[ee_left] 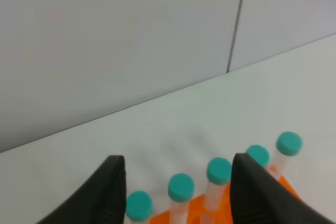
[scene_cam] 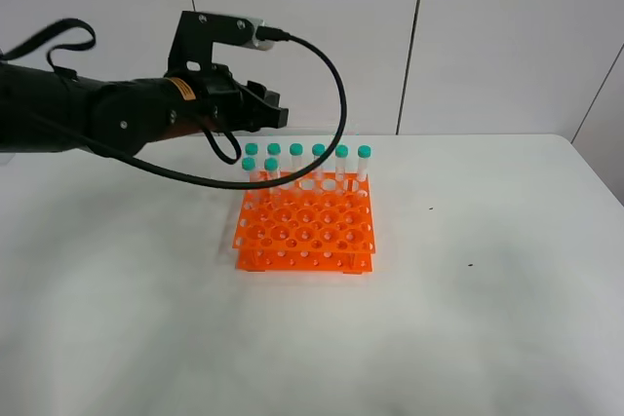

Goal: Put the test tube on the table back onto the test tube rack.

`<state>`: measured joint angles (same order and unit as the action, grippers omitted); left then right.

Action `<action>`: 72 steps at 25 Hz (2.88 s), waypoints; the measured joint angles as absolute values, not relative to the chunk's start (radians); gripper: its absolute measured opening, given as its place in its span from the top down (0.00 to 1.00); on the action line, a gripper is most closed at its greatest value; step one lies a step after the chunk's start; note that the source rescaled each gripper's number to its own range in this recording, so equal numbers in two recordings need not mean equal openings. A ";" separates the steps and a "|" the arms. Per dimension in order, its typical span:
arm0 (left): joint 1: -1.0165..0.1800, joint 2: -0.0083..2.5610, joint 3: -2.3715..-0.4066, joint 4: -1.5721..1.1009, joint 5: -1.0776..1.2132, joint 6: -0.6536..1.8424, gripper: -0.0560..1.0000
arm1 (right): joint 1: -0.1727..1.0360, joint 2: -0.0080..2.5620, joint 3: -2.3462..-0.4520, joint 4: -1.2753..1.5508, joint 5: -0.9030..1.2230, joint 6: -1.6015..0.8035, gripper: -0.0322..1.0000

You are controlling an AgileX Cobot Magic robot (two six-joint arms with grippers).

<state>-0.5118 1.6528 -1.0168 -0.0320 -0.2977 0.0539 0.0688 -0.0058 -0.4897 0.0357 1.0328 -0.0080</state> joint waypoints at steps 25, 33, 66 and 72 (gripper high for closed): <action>-0.192 1.651 -1.326 -0.069 0.874 0.077 0.01 | 0.069 -0.006 -0.490 0.036 1.033 -0.008 0.00; -0.022 1.656 -1.332 -0.062 1.048 0.075 0.02 | 0.069 -0.006 -0.490 0.036 1.033 -0.008 0.00; -0.015 0.419 -0.505 -0.022 1.076 0.051 0.02 | 0.069 -0.006 -0.490 0.036 1.033 -0.008 0.00; -0.015 0.246 -0.493 0.005 1.056 0.028 0.02 | 0.069 -0.006 -0.490 0.036 1.033 -0.008 0.00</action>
<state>-0.0152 0.2460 -0.4934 0.0053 1.0558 0.0281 0.0688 -0.0058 -0.4897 0.0357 1.0328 -0.0080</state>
